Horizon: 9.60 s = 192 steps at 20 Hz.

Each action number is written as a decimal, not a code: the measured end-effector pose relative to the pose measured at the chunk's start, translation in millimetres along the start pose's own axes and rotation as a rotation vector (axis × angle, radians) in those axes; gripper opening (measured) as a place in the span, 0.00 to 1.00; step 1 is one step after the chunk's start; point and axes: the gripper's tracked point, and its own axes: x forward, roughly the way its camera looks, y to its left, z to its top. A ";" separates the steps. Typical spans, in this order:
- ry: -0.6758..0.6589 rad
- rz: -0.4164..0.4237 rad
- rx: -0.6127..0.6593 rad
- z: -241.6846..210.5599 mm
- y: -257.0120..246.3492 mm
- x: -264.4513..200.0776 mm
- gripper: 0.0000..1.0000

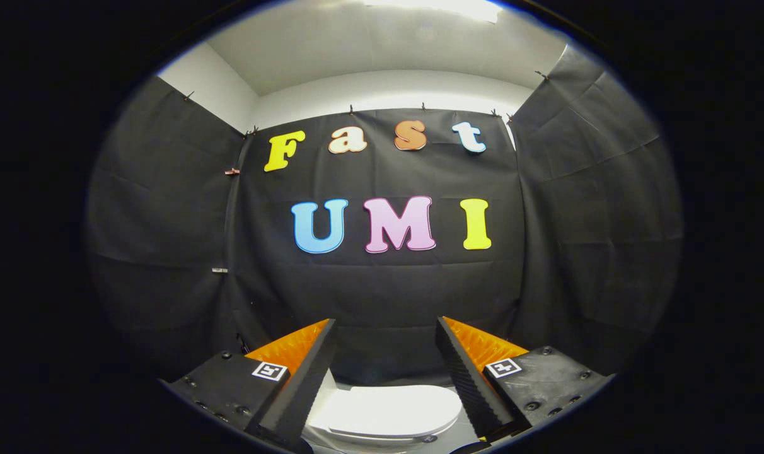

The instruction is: Open the toilet lid.

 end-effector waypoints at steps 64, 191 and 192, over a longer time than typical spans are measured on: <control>0.830 -0.262 1.176 -592.9 -153.5 49.2 0.48; 0.163 0.149 0.002 -63.2 108.7 69.6 0.98; 0.147 0.137 0.006 -55.4 99.8 65.9 0.98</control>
